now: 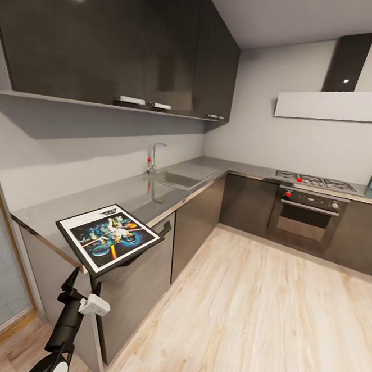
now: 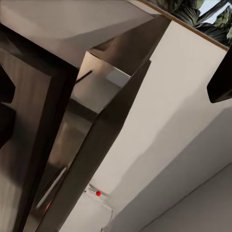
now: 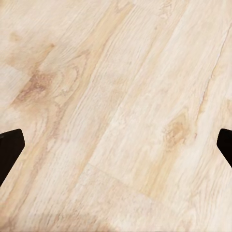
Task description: Pick up the poster from the kitchen countertop and hang it on one of the wall nails in the kitchen.
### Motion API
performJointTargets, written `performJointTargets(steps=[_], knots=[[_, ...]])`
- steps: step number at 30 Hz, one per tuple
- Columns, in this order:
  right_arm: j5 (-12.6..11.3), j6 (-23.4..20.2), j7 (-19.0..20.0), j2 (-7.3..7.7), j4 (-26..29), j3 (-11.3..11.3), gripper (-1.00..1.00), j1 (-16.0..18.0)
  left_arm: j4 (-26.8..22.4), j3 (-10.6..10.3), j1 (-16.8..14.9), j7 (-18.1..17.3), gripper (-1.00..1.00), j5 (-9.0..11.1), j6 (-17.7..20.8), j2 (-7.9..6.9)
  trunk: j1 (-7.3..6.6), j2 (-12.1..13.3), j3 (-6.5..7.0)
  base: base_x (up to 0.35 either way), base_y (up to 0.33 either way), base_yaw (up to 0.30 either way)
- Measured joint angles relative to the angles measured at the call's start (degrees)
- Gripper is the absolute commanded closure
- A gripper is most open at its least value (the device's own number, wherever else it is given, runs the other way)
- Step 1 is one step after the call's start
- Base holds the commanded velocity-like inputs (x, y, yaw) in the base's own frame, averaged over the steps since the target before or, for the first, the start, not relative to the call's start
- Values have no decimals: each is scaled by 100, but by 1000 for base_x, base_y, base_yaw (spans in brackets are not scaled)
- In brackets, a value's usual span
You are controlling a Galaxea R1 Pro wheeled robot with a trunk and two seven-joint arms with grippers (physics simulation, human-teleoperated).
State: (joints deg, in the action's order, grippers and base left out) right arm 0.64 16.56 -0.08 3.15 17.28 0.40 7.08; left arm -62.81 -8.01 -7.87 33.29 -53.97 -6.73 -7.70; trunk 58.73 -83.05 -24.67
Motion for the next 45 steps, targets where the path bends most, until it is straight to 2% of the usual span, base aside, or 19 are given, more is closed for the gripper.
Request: performJointTargets(steps=[11, 45], knots=[[0, 4, 0, 0, 0, 0, -100, 0, -3, 1, 0, 0, -100, 0, 0, 0, 0, 0, 0, 0, 0, -98], [0, 0, 0, -9, -1, 0, -100, 0, -5, 1, 1, 0, -100, 0, 0, 0, 0, 0, 0, 10, 0, -2]])
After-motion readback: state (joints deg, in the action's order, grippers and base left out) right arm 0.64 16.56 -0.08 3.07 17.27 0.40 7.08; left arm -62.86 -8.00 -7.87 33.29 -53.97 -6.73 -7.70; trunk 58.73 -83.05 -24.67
